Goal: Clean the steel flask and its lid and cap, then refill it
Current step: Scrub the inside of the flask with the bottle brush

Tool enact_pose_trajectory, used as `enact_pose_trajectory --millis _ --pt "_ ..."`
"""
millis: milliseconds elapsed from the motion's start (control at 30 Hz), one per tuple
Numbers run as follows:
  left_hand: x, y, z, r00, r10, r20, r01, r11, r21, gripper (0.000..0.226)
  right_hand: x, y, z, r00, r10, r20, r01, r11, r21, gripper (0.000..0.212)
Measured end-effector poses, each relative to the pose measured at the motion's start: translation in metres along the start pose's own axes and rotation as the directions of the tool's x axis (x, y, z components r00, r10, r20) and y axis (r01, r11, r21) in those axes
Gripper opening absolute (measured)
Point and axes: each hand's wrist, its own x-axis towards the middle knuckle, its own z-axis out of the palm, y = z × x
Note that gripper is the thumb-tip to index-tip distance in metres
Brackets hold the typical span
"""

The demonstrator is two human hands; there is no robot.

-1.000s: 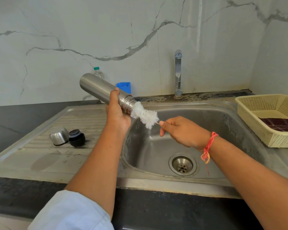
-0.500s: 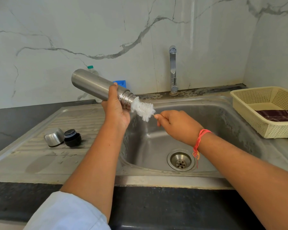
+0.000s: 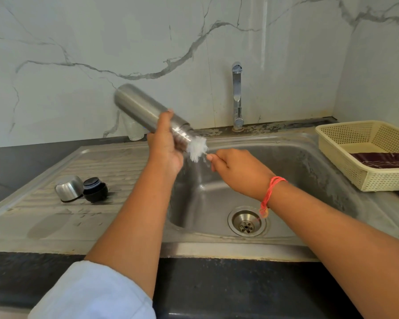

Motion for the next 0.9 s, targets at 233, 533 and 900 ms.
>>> enact_pose_trajectory --millis 233,533,900 --pt "0.011 0.005 -0.02 0.999 0.008 -0.038 -0.012 0.995 -0.103 0.049 0.004 -0.003 0.004 0.992 0.015 0.129 -0.018 1.0 0.018 0.044" --pt "0.011 0.001 -0.014 1.0 0.026 -0.017 -0.027 0.997 -0.067 0.059 -0.002 0.004 -0.006 0.993 0.011 0.115 -0.006 0.999 -0.044 0.047" --pt "0.012 -0.003 -0.018 1.0 0.005 0.005 -0.005 0.999 -0.037 0.061 -0.012 -0.006 -0.017 0.994 0.02 0.111 0.015 0.953 -0.302 0.043"
